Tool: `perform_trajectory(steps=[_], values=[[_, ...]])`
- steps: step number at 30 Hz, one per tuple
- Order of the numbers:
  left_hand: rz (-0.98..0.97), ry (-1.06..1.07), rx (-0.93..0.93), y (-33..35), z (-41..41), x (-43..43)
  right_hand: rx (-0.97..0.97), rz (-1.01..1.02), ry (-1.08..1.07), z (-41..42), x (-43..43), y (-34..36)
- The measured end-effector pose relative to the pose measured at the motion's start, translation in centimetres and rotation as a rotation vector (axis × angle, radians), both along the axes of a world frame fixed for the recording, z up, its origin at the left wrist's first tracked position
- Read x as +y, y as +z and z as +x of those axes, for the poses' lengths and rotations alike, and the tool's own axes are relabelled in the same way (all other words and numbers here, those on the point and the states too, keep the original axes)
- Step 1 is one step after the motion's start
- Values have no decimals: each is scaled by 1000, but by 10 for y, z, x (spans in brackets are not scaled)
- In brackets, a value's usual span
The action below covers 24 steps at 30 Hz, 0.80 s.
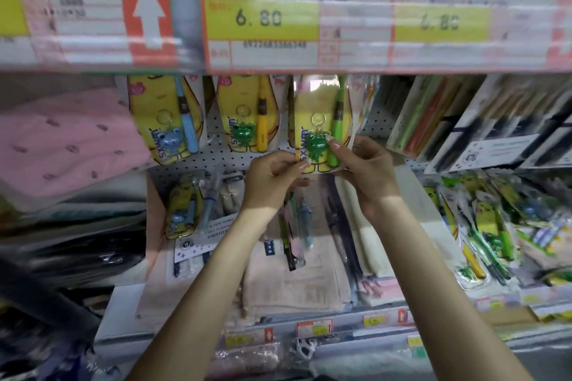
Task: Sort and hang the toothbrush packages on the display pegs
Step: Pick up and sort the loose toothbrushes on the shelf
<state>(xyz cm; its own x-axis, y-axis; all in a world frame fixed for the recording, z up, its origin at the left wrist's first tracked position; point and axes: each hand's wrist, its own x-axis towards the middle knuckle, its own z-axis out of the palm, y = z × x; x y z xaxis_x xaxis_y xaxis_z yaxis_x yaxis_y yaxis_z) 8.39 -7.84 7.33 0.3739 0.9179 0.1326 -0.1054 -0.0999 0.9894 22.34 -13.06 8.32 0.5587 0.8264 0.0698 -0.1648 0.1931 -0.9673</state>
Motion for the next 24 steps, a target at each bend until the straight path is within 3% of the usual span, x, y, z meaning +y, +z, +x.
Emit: perform_trajectory(steps=[5, 11, 17, 24], values=[[-16, 7, -9, 1, 2, 12, 6, -20, 42, 1, 15, -2], [-28, -1, 110, -20, -22, 24, 58, -70, 59, 8, 22, -23], [-272, 163, 82, -58, -78, 27, 114, -341, 88, 13, 4, -83], [-318, 222, 85, -82, -113, 15, 98, -481, 136, 6, -10, -130]])
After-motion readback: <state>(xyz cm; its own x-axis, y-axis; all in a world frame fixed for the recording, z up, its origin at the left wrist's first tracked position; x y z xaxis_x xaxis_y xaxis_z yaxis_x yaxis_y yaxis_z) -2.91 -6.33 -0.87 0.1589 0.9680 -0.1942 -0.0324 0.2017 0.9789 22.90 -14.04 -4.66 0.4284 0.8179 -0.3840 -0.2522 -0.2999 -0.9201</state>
